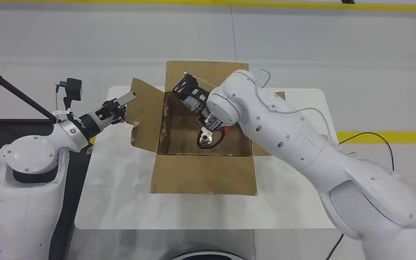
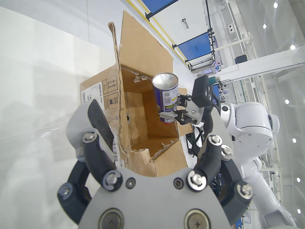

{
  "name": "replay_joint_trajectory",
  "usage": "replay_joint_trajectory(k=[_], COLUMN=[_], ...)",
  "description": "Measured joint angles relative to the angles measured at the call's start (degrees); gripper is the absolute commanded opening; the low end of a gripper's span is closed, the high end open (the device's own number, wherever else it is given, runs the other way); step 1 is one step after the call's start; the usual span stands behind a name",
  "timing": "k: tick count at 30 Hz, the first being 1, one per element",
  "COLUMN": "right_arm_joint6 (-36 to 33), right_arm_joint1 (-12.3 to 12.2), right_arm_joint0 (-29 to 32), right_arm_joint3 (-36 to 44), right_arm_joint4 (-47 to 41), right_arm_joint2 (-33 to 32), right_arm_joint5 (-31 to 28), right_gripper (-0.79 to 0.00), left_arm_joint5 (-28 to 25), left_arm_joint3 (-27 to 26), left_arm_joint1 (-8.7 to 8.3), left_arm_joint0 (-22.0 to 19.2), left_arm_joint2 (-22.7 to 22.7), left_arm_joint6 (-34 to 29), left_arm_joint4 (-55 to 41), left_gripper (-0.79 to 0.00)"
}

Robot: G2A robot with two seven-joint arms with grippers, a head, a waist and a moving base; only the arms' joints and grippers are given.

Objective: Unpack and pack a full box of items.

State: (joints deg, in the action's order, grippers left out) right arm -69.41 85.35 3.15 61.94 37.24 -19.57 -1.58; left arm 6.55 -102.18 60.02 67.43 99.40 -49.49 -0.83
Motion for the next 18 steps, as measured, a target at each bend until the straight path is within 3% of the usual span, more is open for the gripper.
replay_joint_trajectory(k=[15,16,17,18], right_arm_joint6=[-2.2,-1.9,-1.8,-1.7], right_arm_joint1=[11.6,12.4,12.9,13.4], right_arm_joint0=[0.3,0.3,0.4,0.4], right_arm_joint3=[-21.7,-23.3,-24.4,-25.4], right_arm_joint4=[1.1,1.1,1.1,1.2], right_arm_joint2=[7.4,7.5,7.6,7.6], right_arm_joint5=[-6.2,-6.6,-6.9,-7.1], right_gripper=[-0.785,-0.773,-0.640,-0.619], left_arm_joint5=[0.0,0.0,0.0,0.0], left_arm_joint3=[0.0,0.0,0.0,0.0], left_arm_joint1=[0.00,0.00,0.00,0.00], left_arm_joint0=[0.0,0.0,0.0,0.0], left_arm_joint2=[0.0,0.0,0.0,0.0], left_arm_joint6=[0.0,0.0,0.0,0.0], left_arm_joint4=[0.0,0.0,0.0,0.0], left_gripper=[0.000,0.000,0.000,0.000])
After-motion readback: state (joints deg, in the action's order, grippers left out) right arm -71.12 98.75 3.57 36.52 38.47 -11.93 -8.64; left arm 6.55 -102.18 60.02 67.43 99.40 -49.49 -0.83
